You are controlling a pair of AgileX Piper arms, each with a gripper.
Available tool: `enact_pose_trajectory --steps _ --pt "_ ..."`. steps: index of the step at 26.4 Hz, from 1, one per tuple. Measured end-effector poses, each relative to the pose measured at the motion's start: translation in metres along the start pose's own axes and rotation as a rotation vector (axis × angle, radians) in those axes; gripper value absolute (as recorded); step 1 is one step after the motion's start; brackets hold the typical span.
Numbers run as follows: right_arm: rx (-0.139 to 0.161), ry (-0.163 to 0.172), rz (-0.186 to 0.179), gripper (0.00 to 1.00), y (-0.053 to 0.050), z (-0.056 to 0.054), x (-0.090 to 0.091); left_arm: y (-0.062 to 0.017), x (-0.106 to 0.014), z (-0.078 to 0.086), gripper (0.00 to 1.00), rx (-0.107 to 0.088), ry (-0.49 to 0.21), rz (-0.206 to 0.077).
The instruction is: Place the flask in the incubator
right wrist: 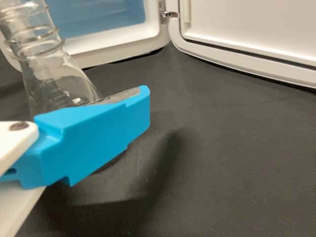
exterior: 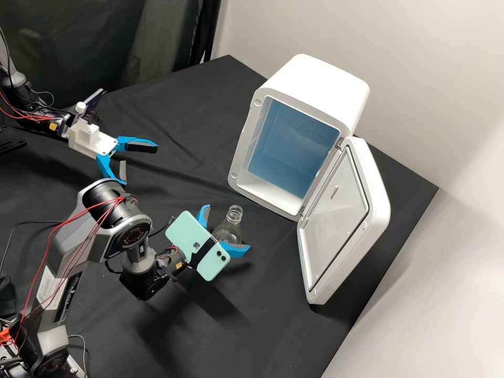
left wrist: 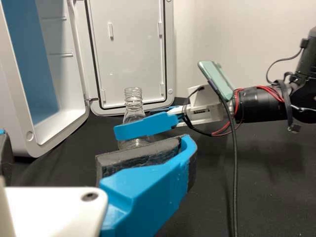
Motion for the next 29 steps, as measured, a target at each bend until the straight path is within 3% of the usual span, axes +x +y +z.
enact_pose_trajectory --steps 9,16,21,29 --pt "0.078 0.053 -0.037 1.0 -0.004 -0.004 0.017 0.0011 -0.001 0.0 1.0 0.004 0.008 -0.015" --pt "0.084 0.078 -0.027 1.0 -0.006 0.001 0.029 0.0055 -0.003 -0.001 1.0 0.0 0.014 -0.001" --pt "0.084 0.078 -0.024 1.0 -0.006 0.002 0.033 0.006 -0.003 -0.001 1.0 -0.015 0.015 0.001" --pt "0.089 0.057 -0.02 1.0 -0.005 0.011 0.037 0.006 -0.003 -0.001 1.0 -0.022 0.015 0.001"
